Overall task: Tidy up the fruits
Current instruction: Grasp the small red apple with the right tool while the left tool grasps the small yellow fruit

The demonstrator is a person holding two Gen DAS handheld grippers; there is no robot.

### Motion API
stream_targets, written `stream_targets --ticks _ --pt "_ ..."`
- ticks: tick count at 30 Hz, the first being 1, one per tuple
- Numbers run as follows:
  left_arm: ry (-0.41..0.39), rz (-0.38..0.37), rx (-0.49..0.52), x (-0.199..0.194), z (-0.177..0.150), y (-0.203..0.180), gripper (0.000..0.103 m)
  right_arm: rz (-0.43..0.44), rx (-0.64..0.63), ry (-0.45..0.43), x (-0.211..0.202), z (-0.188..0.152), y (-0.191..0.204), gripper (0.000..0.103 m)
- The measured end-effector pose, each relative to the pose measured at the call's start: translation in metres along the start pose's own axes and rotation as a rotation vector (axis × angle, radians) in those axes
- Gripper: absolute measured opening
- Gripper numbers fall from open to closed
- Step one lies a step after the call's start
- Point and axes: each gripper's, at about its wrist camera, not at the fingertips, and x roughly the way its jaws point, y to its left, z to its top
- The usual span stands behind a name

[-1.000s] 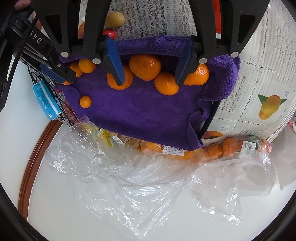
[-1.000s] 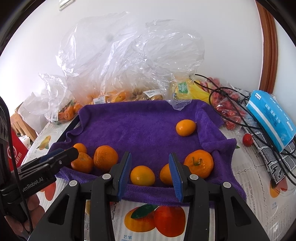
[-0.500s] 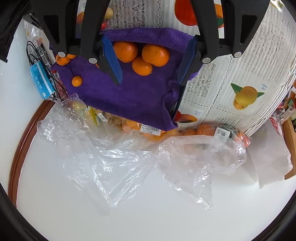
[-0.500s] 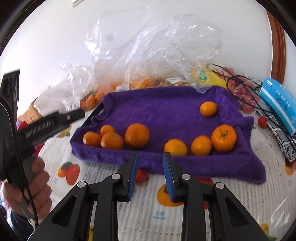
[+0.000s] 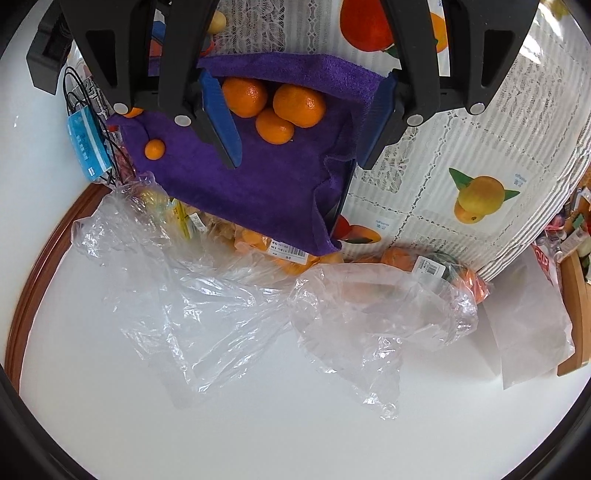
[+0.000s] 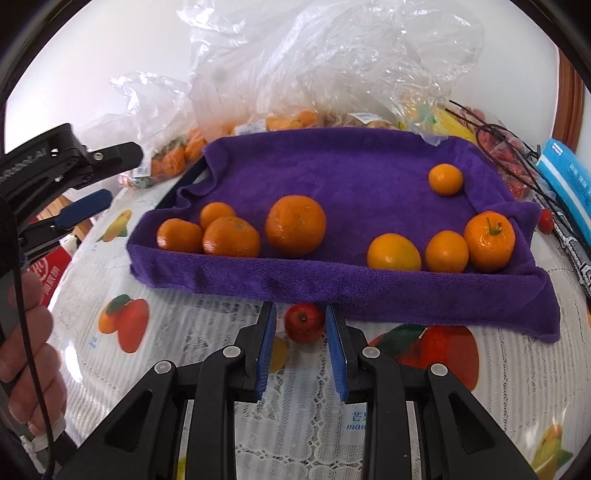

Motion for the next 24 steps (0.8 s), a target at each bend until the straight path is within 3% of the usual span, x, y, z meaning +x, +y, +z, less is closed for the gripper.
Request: stream_targets --ticks 9,17,24 --pt "0.004 -0.005 0.002 -0.001 -0.002 -0.001 0.062 -0.021 0.002 0.005 0.001 0.001 -0.003 0.025" --pt "0.030 -0.010 0.044 -0.001 -0.007 -0.012 0.062 -0.047 0.020 -0.070 -0.046 -0.011 -0.025 0.025" --pt "0.085 -0.019 0.160 -0.008 -0.034 -0.035 0.062 -0.131 0.023 -0.107 -0.082 -0.030 -0.059 0.025"
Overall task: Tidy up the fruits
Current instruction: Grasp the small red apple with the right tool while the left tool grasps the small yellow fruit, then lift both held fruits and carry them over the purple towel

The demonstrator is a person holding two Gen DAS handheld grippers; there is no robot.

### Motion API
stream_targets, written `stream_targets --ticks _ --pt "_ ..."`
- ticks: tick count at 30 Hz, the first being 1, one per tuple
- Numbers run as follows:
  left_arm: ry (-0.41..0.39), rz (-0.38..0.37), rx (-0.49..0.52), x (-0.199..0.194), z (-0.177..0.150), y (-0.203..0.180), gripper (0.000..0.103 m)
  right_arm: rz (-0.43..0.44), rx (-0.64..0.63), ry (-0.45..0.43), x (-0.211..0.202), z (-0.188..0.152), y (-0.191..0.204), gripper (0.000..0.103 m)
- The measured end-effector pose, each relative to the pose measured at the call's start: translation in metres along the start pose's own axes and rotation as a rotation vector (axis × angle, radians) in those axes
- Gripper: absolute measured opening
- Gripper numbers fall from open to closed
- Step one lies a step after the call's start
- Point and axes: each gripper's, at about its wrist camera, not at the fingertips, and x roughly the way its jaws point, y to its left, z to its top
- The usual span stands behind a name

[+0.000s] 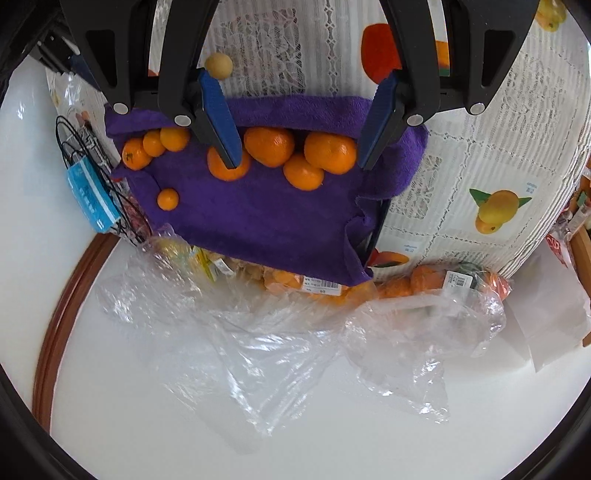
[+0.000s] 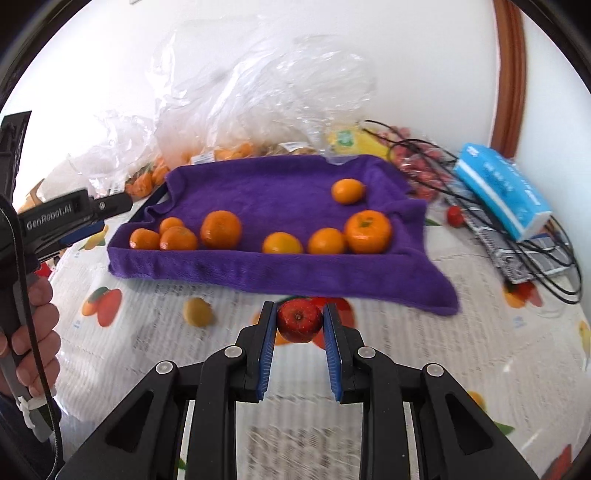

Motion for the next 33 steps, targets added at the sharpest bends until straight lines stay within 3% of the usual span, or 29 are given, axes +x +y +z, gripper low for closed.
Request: stream_targets --ticks 8,12,18,22,26,30,33 --pt "0.088 -0.047 0.086 -0.004 -0.041 -0.034 0.061 -0.036 0.002 -0.027 -0.009 -0.016 -0.024 0.025" --pt "0.126 -0.015 0.133 0.010 -0.055 -0.051 0.061 -0.026 0.014 -0.018 -0.001 -0.020 -0.030 0.025" --pt "0.156 0.013 0.149 0.028 -0.065 -0.061 0.050 -0.019 0.017 0.008 0.015 -0.026 -0.038 0.025" --pt "0.166 0.019 0.157 0.035 -0.069 -0.066 0.048 0.030 0.059 0.031 0.020 -0.027 -0.047 0.025" --pt "0.167 0.019 0.188 0.036 -0.071 -0.074 0.039 0.062 0.093 0.049 0.023 -0.028 -0.054 0.025" --pt "0.166 0.006 0.164 0.037 -0.071 -0.072 0.026 0.069 0.101 0.060 0.024 -0.030 -0.054 0.025" --pt "0.164 -0.008 0.137 0.037 -0.070 -0.068 0.025 0.061 0.091 0.071 0.027 -0.029 -0.051 0.025"
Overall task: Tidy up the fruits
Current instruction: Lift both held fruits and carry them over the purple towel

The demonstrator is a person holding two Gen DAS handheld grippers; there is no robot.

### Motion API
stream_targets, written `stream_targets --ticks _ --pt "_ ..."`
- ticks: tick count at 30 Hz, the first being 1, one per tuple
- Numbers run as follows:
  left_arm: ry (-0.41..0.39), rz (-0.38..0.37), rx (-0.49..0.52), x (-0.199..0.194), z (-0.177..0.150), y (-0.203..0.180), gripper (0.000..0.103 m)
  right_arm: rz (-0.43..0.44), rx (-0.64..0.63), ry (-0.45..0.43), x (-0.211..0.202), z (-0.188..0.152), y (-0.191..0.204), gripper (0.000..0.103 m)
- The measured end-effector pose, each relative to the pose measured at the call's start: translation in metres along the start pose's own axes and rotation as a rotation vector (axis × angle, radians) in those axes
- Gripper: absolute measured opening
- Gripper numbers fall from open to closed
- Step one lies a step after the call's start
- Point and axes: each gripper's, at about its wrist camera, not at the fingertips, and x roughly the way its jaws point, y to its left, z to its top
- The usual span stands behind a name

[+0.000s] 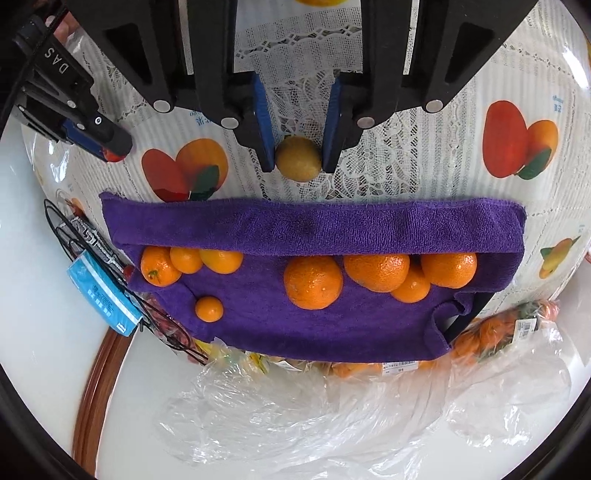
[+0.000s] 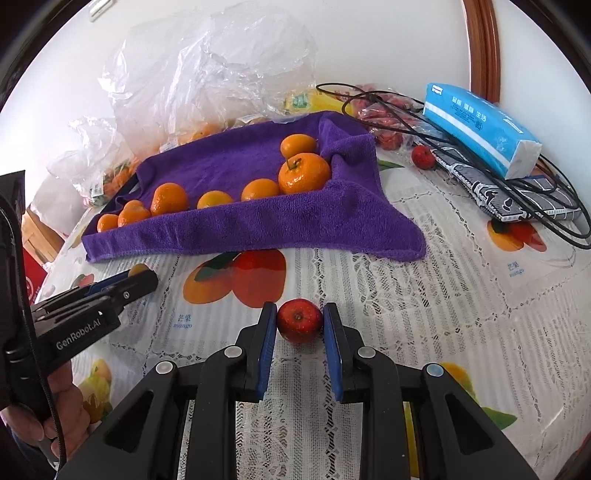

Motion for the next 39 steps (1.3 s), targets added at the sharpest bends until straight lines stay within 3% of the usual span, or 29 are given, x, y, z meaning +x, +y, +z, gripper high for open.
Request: stream_targets --ticks 20,28,30,39 --pt "-0.047 -0.029 0.002 -0.012 0.001 0.001 0.025 0.086 0.029 -0.006 0.001 0.000 -0.007 0.025" --pt "-0.069 -0.029 -0.021 -0.027 0.003 0.011 0.025 0.055 0.023 -0.042 -0.008 0.002 -0.004 0.025" --pt "-0.071 -0.048 -0.040 -0.033 0.005 0.018 0.025 0.058 0.018 -0.044 -0.013 0.006 0.000 0.025" --pt "-0.142 -0.006 -0.053 -0.061 0.034 0.037 0.025 0.046 -0.048 -0.148 -0.038 0.055 0.035 0.025"
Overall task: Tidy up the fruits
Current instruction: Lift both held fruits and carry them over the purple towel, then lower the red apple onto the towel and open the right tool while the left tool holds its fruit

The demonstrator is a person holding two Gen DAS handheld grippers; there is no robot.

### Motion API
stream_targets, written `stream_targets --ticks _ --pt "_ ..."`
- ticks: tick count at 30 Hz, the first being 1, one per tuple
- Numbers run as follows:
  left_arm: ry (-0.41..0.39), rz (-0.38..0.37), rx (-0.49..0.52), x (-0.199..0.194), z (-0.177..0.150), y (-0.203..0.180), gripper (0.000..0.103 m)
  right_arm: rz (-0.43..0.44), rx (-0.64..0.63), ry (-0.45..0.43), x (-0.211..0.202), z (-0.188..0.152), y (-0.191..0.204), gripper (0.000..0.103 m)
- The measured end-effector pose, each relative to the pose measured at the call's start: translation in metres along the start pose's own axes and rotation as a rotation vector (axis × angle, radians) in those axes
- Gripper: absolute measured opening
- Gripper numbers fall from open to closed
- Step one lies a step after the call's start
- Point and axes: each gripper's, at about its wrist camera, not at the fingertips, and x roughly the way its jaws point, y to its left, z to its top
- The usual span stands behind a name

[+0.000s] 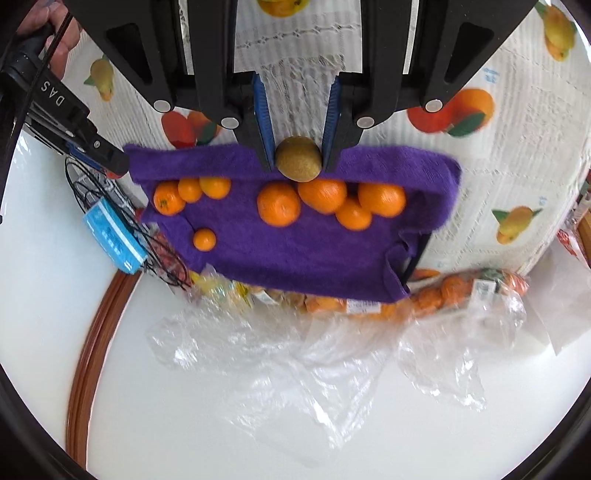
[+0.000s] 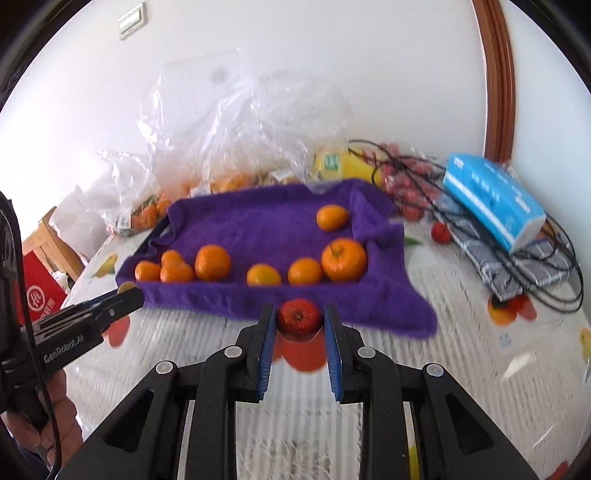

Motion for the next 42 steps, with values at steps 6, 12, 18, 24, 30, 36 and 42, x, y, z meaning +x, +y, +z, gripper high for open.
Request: stream_targets --ticks 6,12,18,24,30,36,42 --pt "-0.047 0.030 -0.019 -0.001 0.028 0.010 0.025 0.030 -0.009 -0.052 0.005 0.035 0.016 0.025" --pt "-0.070 0.047 -0.021 0.010 0.046 0.019 0.025 0.039 -0.026 -0.081 0.016 0.060 0.026 0.025" --pt "-0.053 0.049 -0.067 0.029 0.036 0.038 0.025 0.060 -0.003 -0.040 0.051 0.048 0.021 0.025" --pt "-0.017 0.057 -0.086 0.041 0.031 0.047 0.025 0.018 -0.023 -0.002 0.069 0.038 0.017 0.025" --pt "-0.018 0.056 -0.079 0.041 0.029 0.044 0.025 0.003 -0.016 -0.011 0.069 0.036 0.014 0.025" --pt "-0.015 0.053 -0.090 0.043 0.029 0.046 0.025 -0.012 -0.039 -0.028 0.068 0.034 0.018 0.025" --pt "-0.009 0.052 -0.093 0.044 0.028 0.047 0.025 -0.012 -0.048 -0.014 0.072 0.032 0.020 0.025"
